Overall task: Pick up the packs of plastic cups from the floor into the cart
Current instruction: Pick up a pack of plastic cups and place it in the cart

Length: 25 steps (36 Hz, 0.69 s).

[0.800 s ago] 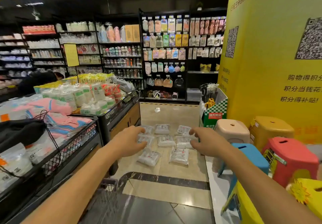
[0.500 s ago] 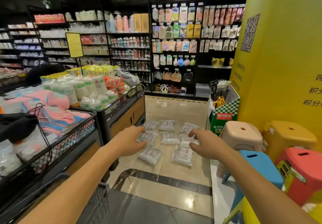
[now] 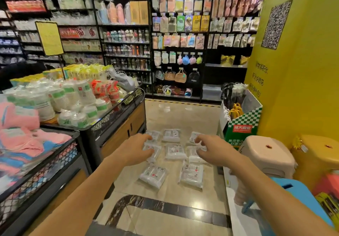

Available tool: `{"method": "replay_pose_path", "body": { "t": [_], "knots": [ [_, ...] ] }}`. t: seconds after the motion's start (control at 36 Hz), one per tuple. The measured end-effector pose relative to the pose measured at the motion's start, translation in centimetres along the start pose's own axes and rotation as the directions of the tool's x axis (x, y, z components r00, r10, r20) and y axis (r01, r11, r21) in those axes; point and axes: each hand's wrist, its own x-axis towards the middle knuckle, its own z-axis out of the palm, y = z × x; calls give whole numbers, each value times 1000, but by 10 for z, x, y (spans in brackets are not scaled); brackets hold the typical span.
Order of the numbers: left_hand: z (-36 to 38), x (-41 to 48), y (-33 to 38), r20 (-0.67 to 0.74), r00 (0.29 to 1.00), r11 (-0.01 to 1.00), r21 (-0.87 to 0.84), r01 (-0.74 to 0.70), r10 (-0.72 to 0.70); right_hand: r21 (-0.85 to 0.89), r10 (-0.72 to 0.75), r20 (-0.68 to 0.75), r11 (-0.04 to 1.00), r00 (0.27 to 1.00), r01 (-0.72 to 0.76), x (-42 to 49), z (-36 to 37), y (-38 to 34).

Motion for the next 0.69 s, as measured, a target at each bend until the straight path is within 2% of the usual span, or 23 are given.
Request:
{"method": "replay_pose_path", "body": {
  "t": [0.11,0.39,0.69],
  "knots": [
    [-13,68,-28,12,999,999,14,-32,31,5,15,-3,1000,1000,-15,67,-7,0],
    [-11,216,-79,40,999,1000,28,-8,7,24,28,22,999,999,-29,224,-6,22],
    [-11,389,-119,49,995,988,130,82,-89,13,-26,44,1000,999,25,428,-10,64]
  ]
}}
